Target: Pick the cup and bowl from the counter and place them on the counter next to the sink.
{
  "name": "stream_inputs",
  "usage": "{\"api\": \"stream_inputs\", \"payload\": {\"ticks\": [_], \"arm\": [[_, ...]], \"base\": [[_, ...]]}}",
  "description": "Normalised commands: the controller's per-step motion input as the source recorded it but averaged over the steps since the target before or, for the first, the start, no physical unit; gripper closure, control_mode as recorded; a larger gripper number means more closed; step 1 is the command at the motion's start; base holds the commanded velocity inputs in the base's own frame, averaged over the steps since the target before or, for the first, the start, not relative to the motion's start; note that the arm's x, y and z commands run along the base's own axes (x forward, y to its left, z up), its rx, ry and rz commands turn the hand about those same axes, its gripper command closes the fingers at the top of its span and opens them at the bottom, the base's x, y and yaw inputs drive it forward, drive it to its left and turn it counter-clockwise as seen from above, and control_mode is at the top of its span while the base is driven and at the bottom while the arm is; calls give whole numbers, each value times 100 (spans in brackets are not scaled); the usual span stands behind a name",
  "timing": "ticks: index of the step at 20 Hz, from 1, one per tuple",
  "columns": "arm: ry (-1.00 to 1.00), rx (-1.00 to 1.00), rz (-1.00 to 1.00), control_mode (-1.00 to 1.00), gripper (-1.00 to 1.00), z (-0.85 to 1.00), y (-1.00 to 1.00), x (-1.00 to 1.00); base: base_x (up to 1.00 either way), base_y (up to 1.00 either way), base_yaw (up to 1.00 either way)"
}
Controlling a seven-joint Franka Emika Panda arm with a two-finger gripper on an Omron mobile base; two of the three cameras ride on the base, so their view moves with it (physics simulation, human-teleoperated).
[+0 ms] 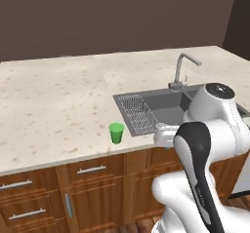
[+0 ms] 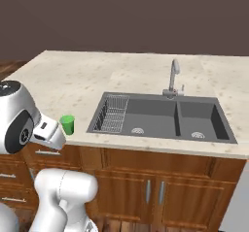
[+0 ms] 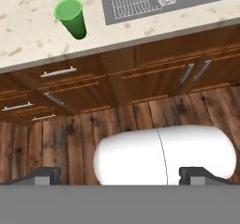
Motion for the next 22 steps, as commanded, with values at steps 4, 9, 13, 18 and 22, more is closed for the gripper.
{"api": "stream_inputs", "payload": {"ticks": [4,9,13,18,22], "arm": [[0,0,0,100,-100,0,0,0],[0,0,0,100,-100,0,0,0],[0,0,0,100,-100,0,0,0],[0,0,0,100,-100,0,0,0],[0,0,0,100,-100,0,0,0]], "base": [[-8,1,59],[0,0,100],[0,0,100],[0,0,100],[0,0,100]]}}
